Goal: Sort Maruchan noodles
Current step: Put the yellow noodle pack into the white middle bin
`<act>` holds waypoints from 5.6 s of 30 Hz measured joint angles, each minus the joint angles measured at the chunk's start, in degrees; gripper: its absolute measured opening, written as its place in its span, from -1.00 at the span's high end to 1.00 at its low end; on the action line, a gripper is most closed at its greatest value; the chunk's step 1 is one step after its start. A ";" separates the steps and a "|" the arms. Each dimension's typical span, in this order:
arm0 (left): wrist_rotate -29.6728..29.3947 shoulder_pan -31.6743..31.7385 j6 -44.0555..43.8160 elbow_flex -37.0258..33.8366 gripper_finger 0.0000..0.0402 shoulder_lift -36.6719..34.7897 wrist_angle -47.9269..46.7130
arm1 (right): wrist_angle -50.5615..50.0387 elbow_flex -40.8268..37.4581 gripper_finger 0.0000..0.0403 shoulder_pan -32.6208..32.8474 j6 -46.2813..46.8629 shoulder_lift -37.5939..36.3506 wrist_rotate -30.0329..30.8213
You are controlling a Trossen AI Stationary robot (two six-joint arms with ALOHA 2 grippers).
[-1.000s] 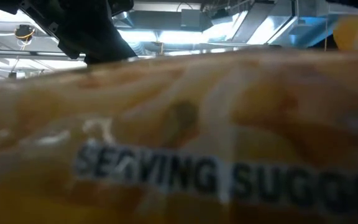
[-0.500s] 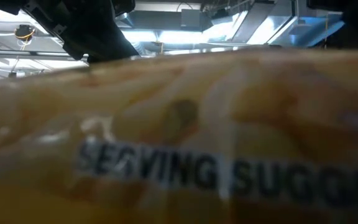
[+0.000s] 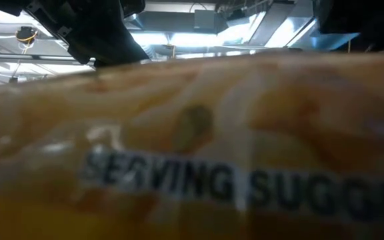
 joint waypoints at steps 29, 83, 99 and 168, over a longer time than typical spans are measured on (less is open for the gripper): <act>3.38 0.11 -0.63 0.00 -0.07 0.00 0.34 | 27.82 -5.94 -0.54 -4.41 2.66 15.71 -21.94; 1.53 0.22 0.79 0.00 -0.07 0.00 0.75 | -24.40 19.45 1.00 7.00 -18.92 11.45 27.09; 1.57 0.22 0.76 0.00 -0.07 0.00 0.80 | -28.31 23.61 0.97 5.22 -15.55 11.71 21.65; 2.91 -1.42 1.97 0.07 -0.07 -4.37 -2.72 | -35.81 33.25 0.48 -4.51 -29.54 11.60 17.79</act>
